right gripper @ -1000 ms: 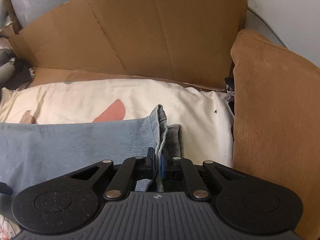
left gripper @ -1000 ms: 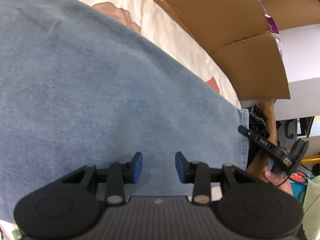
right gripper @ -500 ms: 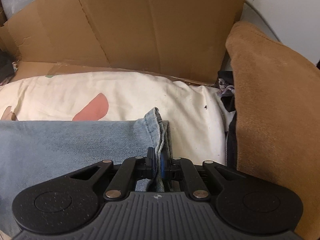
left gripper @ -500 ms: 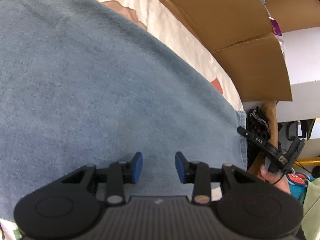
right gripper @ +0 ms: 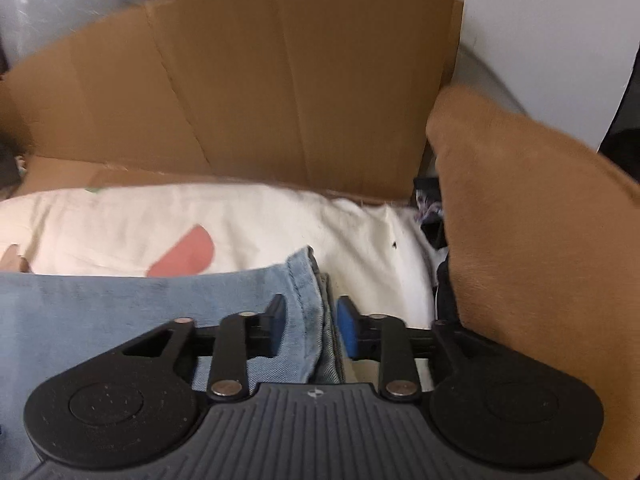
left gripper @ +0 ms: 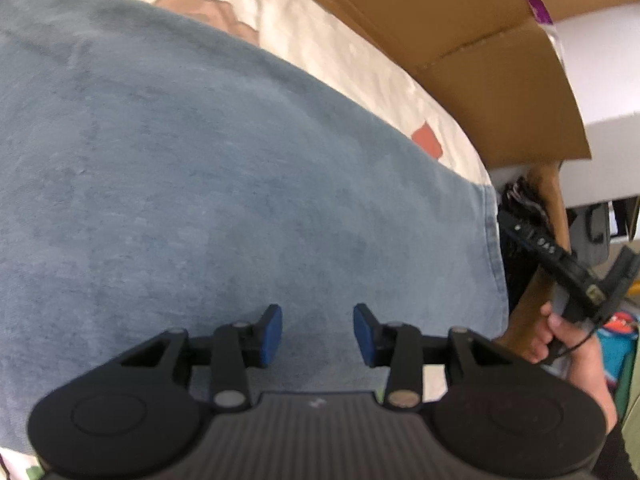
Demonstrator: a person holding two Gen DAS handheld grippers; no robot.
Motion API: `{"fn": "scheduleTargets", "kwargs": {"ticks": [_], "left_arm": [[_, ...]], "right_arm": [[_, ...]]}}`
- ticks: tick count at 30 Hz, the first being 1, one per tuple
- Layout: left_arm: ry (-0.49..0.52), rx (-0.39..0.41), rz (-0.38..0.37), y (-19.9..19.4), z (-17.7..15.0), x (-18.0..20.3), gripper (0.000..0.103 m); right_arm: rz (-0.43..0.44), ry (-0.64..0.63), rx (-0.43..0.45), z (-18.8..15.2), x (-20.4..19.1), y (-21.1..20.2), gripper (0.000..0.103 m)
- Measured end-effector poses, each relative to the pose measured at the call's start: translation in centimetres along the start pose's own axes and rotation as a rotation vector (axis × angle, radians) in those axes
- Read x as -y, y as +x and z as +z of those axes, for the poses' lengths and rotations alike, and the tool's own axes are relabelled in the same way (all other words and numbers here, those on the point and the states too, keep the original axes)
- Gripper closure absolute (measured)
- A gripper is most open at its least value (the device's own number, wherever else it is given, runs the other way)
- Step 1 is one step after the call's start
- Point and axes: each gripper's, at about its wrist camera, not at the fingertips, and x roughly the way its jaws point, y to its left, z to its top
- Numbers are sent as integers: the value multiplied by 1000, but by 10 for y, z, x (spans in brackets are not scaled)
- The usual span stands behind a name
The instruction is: Fold clothes
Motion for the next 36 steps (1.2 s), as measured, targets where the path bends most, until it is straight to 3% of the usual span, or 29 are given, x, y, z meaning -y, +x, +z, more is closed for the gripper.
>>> {"fn": "scheduleTargets", "kwargs": {"ticks": [4, 8, 13, 20, 22, 25, 29, 30, 31, 33, 36], "left_arm": [[75, -1, 39, 1, 1, 13, 49], [169, -12, 79, 5, 4, 28, 45], [295, -40, 98, 11, 9, 56, 44], [497, -50, 79, 23, 4, 97, 41], [511, -20, 72, 25, 4, 105, 41], [517, 23, 72, 30, 3, 116, 39], [539, 21, 99, 34, -5, 125, 39], [543, 18, 109, 34, -6, 126, 39], [546, 16, 118, 35, -8, 128, 38], [552, 11, 138, 35, -10, 130, 37], [570, -1, 167, 34, -14, 135, 37]], "right_arm": [[24, 5, 44, -8, 1, -24, 56], [96, 71, 66, -20, 9, -42, 55], [151, 131, 24, -41, 16, -57, 52], [127, 96, 68, -68, 13, -96, 41], [104, 153, 55, -76, 15, -101, 41], [135, 229, 17, -88, 16, -103, 41], [168, 264, -8, -95, 16, -103, 41], [191, 289, -14, -96, 18, -102, 38], [211, 308, -20, -96, 19, -101, 26], [222, 306, -21, -98, 19, -102, 14], [229, 298, -14, -102, 19, -104, 13]]}}
